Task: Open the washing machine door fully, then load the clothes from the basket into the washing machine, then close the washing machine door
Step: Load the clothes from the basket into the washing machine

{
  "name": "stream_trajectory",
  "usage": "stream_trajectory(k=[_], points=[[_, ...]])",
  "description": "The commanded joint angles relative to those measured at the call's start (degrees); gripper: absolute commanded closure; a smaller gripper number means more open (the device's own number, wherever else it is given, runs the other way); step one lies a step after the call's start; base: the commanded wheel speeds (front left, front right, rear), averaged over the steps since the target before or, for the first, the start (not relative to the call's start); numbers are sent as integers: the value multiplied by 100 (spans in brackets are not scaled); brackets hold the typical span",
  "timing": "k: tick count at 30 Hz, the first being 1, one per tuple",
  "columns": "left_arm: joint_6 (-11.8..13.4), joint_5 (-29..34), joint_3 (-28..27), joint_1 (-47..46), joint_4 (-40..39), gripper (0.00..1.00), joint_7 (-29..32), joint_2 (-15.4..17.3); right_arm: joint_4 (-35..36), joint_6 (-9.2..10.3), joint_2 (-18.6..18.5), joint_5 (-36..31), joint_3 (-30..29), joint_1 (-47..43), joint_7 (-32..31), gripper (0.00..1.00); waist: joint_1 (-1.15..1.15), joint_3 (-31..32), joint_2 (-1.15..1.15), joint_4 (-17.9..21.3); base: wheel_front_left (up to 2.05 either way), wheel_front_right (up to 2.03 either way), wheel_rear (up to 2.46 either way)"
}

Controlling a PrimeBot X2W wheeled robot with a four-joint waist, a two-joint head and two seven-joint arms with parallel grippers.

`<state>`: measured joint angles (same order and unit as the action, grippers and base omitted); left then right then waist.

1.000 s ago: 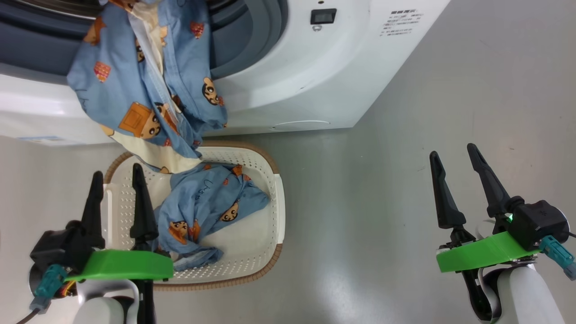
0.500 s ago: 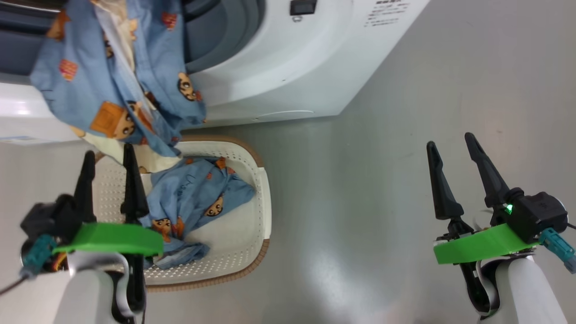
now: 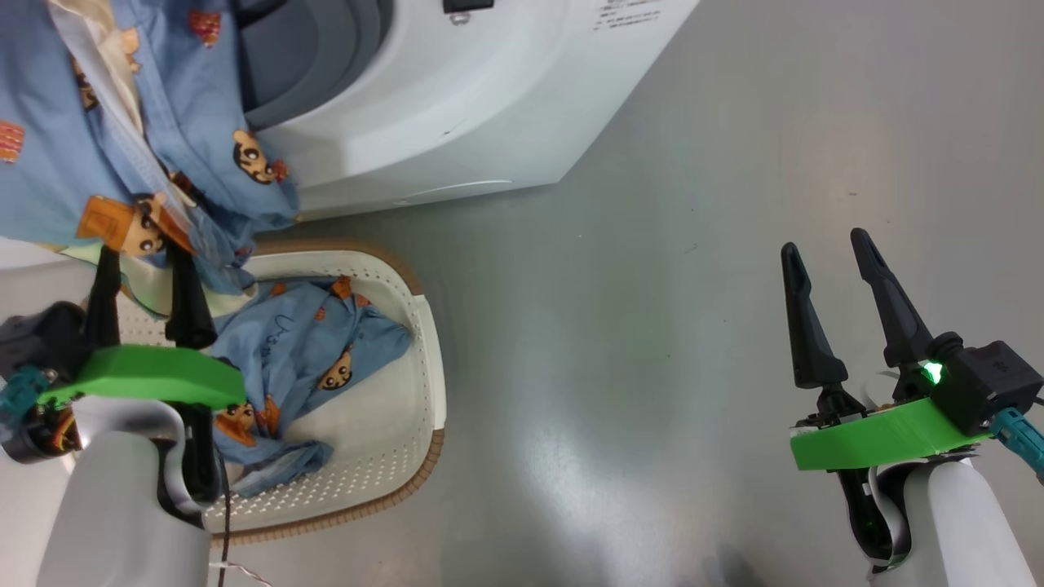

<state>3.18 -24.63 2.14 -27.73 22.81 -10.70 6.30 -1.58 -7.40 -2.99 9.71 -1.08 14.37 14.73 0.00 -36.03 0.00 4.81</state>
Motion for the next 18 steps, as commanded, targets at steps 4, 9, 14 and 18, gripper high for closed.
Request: stream_trajectory(k=[4, 9, 14, 18], points=[[-209, -147, -192, -260, 203, 0, -154, 194, 162, -9, 12, -3, 82, 0, 27, 0, 0, -39, 0, 57, 0, 0, 0], [-455, -283, -150, -444, 375, 0, -207, 150, 168, -9, 12, -15, 87, 12, 27, 0, 0, -48, 0, 56, 0, 0, 0], [-644, -384, -103, -682, 599, 0, -271, 100, 179, -9, 12, -19, 95, 30, 27, 0, 0, -70, 0, 64, 0, 0, 0], [-730, -445, -82, -891, 789, 0, -321, 53, 197, -9, 12, -25, 90, 38, 27, 0, 0, -101, 0, 90, 0, 0, 0]])
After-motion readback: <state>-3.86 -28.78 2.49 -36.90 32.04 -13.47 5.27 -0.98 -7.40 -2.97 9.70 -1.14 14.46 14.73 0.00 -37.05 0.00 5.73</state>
